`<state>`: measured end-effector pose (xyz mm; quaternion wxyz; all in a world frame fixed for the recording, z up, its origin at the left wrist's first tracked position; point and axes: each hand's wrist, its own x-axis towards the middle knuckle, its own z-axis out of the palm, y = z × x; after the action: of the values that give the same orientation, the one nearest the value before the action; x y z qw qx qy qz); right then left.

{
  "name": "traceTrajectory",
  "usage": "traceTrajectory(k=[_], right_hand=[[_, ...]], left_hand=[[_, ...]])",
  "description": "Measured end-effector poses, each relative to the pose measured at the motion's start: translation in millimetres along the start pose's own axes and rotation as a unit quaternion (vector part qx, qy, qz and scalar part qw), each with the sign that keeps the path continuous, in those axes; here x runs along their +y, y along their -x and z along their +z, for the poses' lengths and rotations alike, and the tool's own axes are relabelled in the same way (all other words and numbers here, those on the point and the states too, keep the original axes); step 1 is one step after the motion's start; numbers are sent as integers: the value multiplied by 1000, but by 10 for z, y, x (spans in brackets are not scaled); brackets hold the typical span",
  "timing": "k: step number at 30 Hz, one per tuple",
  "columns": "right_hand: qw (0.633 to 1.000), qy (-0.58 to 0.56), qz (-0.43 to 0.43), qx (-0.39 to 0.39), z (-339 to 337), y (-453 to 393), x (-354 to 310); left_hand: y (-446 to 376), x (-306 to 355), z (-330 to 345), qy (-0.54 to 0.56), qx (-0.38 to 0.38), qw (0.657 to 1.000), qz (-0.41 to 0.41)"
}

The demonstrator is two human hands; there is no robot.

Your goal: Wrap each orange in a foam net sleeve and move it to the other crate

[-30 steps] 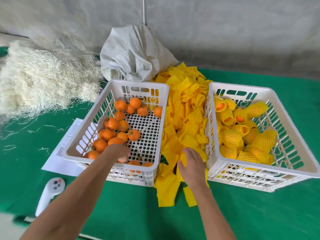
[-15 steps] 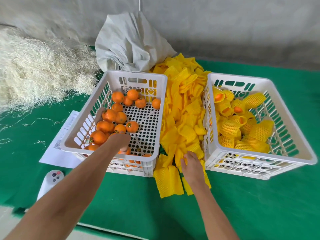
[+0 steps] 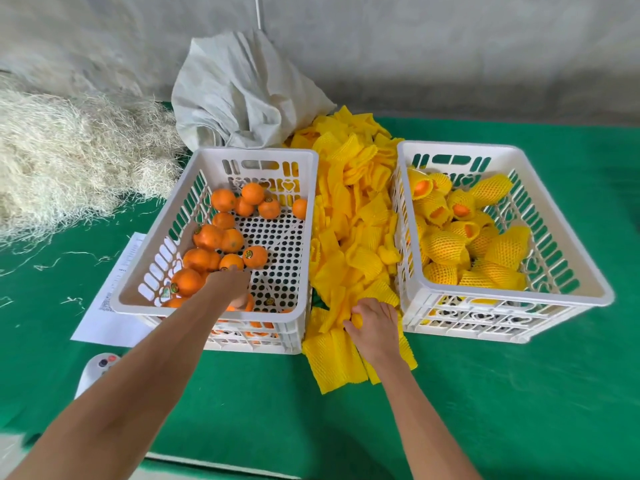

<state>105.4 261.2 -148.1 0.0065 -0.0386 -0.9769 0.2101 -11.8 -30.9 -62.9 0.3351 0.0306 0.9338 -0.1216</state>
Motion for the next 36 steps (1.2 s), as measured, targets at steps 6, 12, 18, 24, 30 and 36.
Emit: traceTrajectory(k=[6,12,18,24,30,36], right_hand=[[989,-119,37,77,-71,-11,-45],[918,-362,110,116,-679,-174,-251],[888,-404,54,214,-1180,-236,-584],[887,-423,28,181,-1283,-150,-708],[899,-417,26,135,-1263,-115,-578],[829,-547,77,85,-1301,-126,-522]], left_hand=[[54,-6,-38,180,119,974,-67],[385,245,-280,505,352,788,0],[924,996,-510,664,375,623,177],[942,1438,-424,665,304,604,318],[940,1430,-363,698,241,607,294],[915,1411,-292,706,298,581,275]])
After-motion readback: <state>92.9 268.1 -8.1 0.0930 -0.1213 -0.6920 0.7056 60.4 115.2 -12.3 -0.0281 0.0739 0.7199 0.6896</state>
